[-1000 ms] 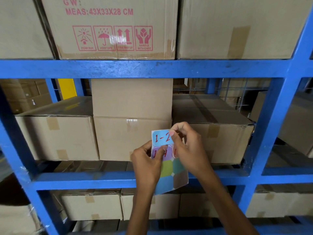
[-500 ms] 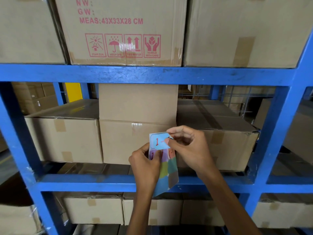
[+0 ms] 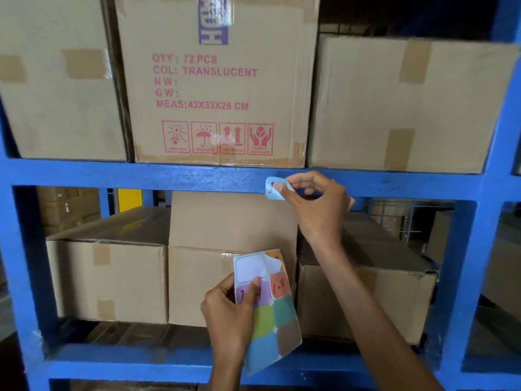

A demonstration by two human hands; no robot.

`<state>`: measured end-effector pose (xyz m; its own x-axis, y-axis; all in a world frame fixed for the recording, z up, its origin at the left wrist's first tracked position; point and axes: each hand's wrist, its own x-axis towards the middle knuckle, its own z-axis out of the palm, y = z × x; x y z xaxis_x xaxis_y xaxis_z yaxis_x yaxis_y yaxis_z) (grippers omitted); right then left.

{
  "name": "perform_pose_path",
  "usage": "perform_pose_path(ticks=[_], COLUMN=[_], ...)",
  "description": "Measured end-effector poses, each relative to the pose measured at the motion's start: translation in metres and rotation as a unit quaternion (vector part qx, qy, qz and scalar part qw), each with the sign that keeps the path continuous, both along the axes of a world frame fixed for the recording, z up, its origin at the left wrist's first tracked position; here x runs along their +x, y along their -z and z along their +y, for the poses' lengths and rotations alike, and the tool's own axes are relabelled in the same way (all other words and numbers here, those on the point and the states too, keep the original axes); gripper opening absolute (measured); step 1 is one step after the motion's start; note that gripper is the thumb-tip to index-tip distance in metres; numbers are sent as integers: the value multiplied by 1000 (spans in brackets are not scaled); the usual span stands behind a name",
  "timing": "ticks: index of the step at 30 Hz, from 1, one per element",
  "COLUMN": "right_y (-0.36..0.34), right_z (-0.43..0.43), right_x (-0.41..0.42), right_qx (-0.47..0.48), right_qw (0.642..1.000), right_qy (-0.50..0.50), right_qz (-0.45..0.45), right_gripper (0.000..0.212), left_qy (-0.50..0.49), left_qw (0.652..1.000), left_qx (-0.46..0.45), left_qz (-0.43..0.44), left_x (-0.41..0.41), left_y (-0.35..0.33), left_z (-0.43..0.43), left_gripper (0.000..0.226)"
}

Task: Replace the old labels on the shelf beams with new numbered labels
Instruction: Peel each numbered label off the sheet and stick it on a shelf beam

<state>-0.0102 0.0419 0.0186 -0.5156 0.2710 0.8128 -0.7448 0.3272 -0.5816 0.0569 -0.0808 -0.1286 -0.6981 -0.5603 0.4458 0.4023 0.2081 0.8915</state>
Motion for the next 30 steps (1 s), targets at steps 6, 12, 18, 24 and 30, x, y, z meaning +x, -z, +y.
perform_pose_path(ticks=[6, 12, 18, 24, 30], right_y=[0, 2, -1, 0, -2], right_z=[-19, -27, -31, -32, -29], right_x=[-21, -31, -34, -39, -37], right_qx=[3, -49, -37, -4, -1], right_qw=[997, 997, 991, 987, 979], right_qy=[82, 54, 123, 161, 203], right_qz=[4, 16, 20, 2, 11], right_gripper=[18, 16, 16, 20, 35], left_qy=[6, 13, -4, -16, -17], left_qw=[1000, 1000, 1000, 1000, 1000], left_qx=[9, 22, 13, 8, 7], left_qz=[20, 15, 3, 4, 2], left_x=[2, 4, 0, 0, -5], left_y=[-12, -12, -10, -14, -14], left_z=[-4, -13, -20, -21, -23], left_gripper=[21, 23, 18, 21, 16])
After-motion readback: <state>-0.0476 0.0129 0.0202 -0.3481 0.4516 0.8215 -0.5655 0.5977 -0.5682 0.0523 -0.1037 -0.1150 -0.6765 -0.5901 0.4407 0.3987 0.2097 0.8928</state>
